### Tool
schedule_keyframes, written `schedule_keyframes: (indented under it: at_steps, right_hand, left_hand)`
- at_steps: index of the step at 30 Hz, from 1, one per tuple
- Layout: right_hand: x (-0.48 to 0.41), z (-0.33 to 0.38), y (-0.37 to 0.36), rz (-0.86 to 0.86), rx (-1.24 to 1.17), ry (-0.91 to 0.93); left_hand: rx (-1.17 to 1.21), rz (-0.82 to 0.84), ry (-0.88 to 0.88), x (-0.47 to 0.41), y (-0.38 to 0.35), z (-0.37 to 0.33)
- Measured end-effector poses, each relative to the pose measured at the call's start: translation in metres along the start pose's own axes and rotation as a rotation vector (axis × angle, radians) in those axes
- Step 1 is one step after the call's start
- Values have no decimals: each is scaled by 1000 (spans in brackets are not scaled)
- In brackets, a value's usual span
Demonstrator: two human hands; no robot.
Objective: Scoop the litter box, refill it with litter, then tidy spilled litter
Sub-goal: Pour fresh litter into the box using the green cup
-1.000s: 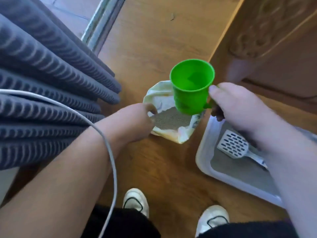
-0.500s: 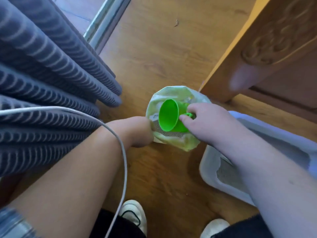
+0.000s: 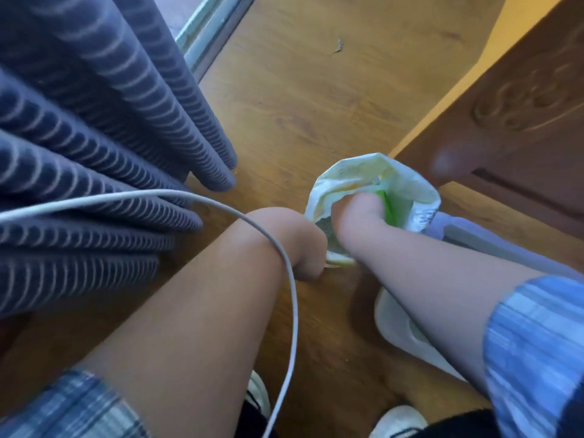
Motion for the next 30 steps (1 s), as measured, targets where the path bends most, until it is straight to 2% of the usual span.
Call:
schedule_keyframes:
  at_steps: [9, 18, 23, 30]
  right_hand:
    - [-3, 23, -23, -76, -42, 122]
    - [20, 40, -34, 53, -295, 234]
    - [17, 61, -29, 128, -460, 185]
    - [12, 44, -25, 200, -869, 26]
  left_hand:
    - [-24, 73, 38, 12, -16, -5]
    - [-27, 166, 15, 20, -24, -8]
    - [12, 187, 22, 24, -28, -6]
    - [25, 146, 49, 31, -23, 5]
Point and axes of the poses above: each hand's wrist, its own x-axis away from the middle knuckle, its own y-axis out of the back of the hand, z = x × y, the point moved 3 cm from there along -x, towards the middle knuckle, and after that the axes turned 10 degrees about -z, right-handed, at the moved point
